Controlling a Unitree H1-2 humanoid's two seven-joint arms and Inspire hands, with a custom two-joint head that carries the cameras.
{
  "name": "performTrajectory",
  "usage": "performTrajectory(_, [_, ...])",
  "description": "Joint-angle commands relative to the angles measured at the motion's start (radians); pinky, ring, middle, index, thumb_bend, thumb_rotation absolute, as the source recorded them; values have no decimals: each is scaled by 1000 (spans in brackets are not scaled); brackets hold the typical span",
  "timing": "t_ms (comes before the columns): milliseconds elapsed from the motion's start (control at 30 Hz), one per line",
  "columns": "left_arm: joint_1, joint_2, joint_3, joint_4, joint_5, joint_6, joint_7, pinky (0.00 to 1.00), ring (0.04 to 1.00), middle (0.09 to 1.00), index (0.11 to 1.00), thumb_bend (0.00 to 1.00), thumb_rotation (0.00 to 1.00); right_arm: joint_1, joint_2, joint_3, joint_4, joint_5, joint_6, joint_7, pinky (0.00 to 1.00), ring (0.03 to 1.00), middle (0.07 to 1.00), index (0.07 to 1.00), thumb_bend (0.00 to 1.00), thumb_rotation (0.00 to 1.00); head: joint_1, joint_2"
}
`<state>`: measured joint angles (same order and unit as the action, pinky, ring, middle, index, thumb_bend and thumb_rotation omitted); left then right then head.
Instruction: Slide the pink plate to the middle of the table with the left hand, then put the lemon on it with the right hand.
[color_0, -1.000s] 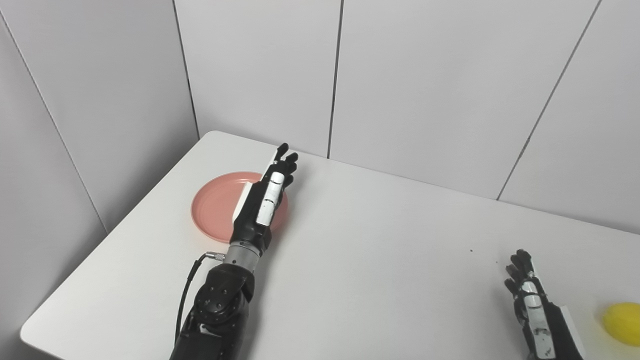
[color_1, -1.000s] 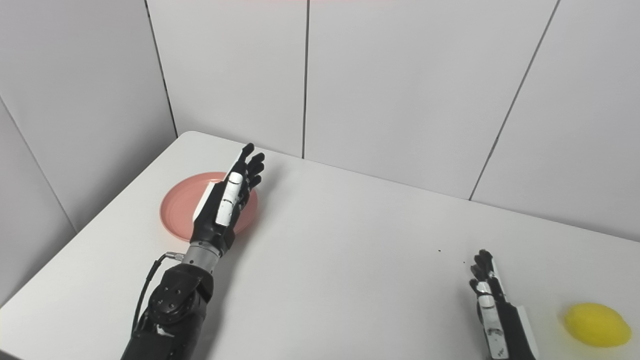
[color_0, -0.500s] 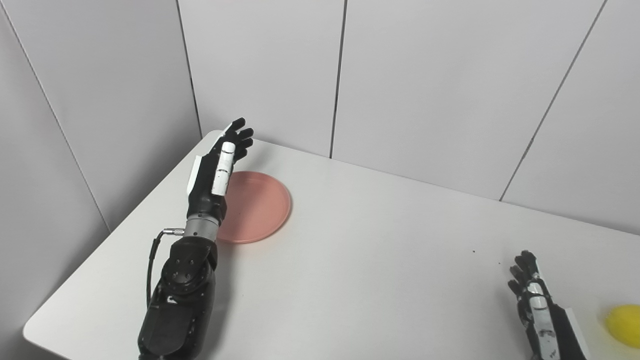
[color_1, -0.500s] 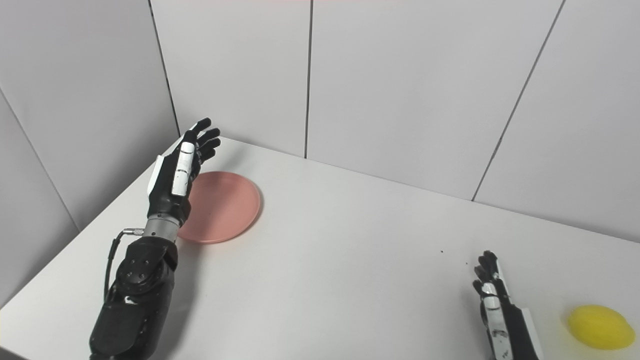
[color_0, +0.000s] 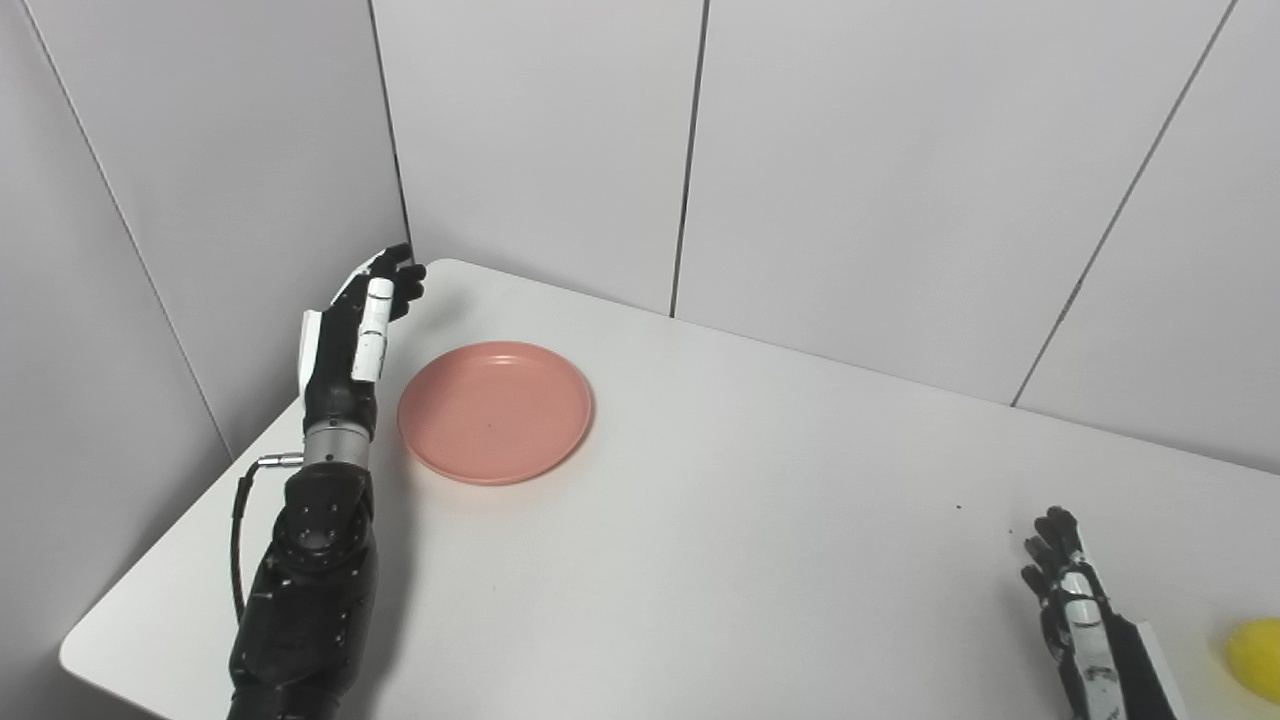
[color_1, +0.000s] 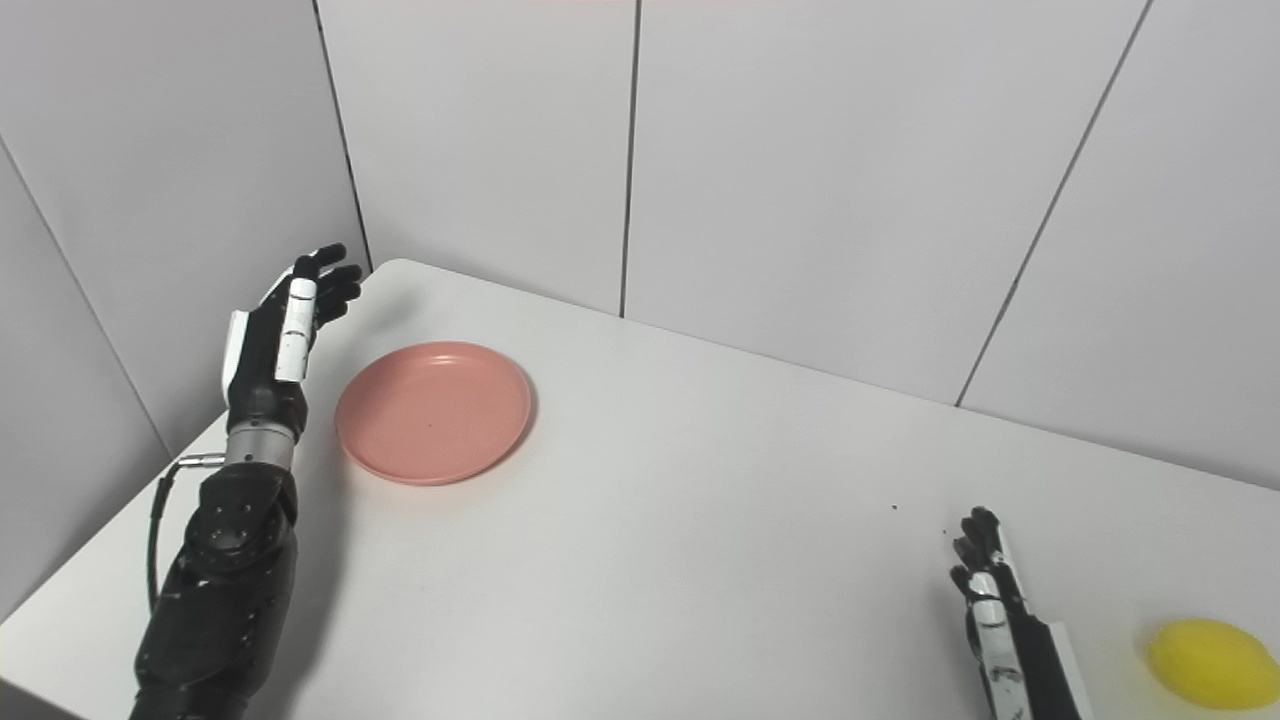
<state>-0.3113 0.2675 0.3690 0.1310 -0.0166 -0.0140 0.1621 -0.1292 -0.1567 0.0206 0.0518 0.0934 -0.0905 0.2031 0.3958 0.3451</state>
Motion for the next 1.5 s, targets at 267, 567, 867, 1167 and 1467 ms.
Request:
performTrajectory(267, [-44,47,10,106,2,-91,27,810,795,800,803,731,1000,-1,-8,-9,-7,16,-31,11,1000,1000,1000,1000,403,1000,5,-4])
performTrajectory(567, [-65,39,-4,190,-19,-114,21,889,843,839,845,757,1000,1,-7,-10,-6,24,-36,16,1000,1000,1000,1000,399,1000,7,-5])
performTrajectory(867, [-74,36,-25,240,-22,-130,21,901,871,849,857,756,1000,2,-4,-13,-5,18,-51,12,1000,1000,1000,1000,396,1000,5,-2])
performTrajectory(1167, [-77,21,-45,270,-25,-151,22,885,865,853,856,729,1000,3,-7,-15,-4,6,-54,5,1000,1000,1000,1000,413,1000,10,2])
performTrajectory(1467, [-55,10,-79,239,-28,-128,-2,873,875,874,872,734,1000,8,-4,-18,-19,24,-29,9,1000,1000,1000,1000,416,1000,11,9])
